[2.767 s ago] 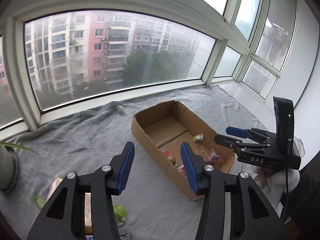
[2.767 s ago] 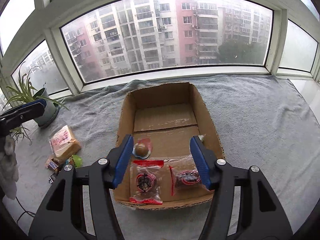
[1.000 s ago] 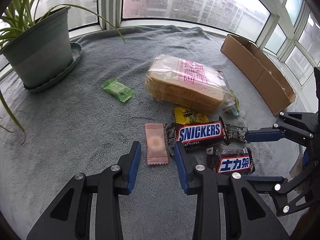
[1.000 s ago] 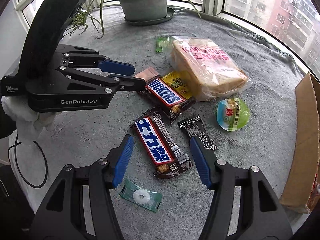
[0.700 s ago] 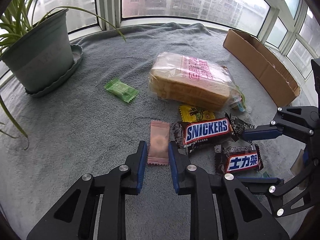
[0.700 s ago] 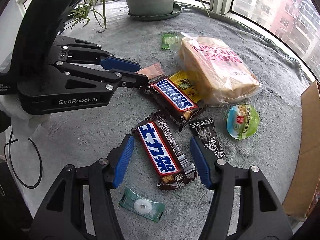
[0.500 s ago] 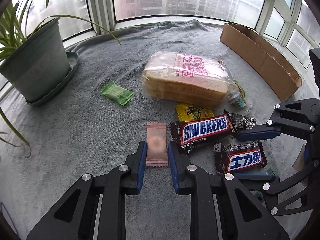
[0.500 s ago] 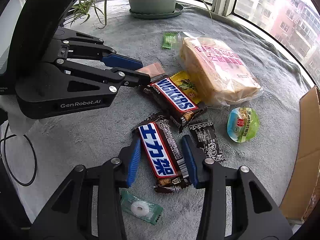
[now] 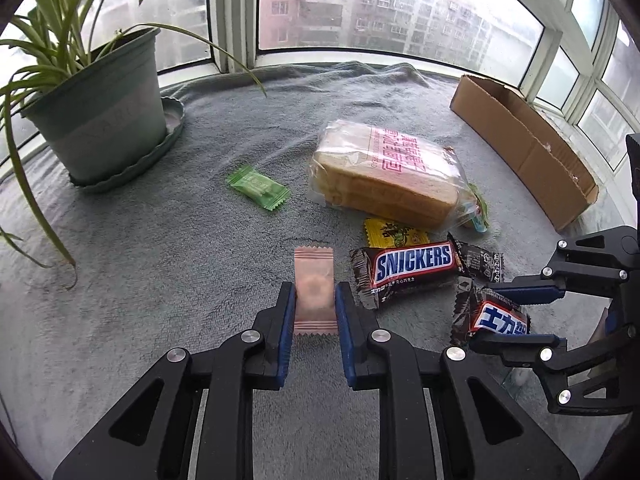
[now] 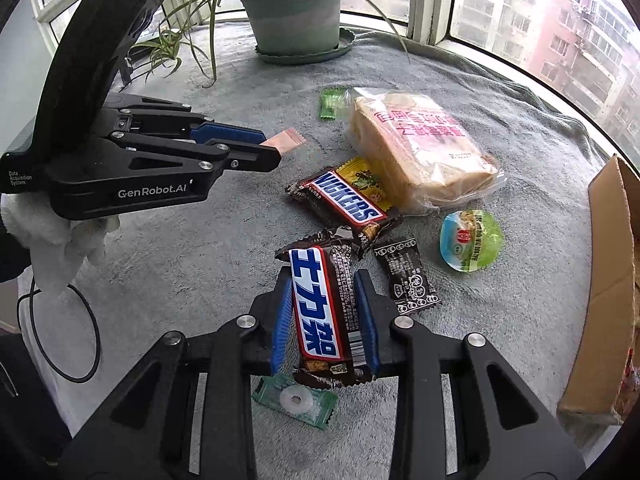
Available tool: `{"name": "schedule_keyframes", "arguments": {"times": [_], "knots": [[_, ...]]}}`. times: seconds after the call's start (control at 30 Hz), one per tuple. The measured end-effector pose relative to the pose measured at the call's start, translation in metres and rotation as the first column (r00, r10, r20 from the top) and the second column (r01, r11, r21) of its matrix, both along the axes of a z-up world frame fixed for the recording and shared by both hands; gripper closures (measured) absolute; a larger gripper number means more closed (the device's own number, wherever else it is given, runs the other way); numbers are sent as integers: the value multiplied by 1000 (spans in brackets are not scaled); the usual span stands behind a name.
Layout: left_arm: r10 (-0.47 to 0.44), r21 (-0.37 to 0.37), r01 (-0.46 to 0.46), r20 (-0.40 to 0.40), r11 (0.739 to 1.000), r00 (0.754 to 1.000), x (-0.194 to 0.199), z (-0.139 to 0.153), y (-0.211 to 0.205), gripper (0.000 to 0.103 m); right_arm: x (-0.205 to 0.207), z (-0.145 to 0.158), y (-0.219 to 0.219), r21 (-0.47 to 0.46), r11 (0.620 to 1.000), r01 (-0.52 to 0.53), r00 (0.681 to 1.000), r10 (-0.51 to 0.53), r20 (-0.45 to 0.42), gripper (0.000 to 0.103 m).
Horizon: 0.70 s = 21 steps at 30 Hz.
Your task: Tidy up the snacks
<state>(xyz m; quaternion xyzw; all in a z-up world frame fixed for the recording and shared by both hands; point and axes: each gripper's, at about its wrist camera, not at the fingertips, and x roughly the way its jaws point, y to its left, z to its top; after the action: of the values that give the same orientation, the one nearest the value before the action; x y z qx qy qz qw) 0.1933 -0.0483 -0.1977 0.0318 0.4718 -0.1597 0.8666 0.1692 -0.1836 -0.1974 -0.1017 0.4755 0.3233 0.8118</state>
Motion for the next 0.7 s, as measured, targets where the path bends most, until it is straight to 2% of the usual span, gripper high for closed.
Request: {"name": "schedule_keyframes", "arguments": {"times": [0.37, 0.53, 0.7], "knots": [[-12, -66, 15, 46, 998, 999, -13, 33, -8, 85, -5, 41, -64, 75, 988, 136, 987, -141, 71, 72], [-52, -103, 58, 66, 993, 996, -12, 49, -29, 85, 5, 57, -115, 80, 966, 247, 961, -255, 111, 72], [-101, -124, 112, 92, 986, 991, -10, 63, -56, 85, 17, 70, -165, 76, 933, 352, 921, -360, 150, 72]]}}
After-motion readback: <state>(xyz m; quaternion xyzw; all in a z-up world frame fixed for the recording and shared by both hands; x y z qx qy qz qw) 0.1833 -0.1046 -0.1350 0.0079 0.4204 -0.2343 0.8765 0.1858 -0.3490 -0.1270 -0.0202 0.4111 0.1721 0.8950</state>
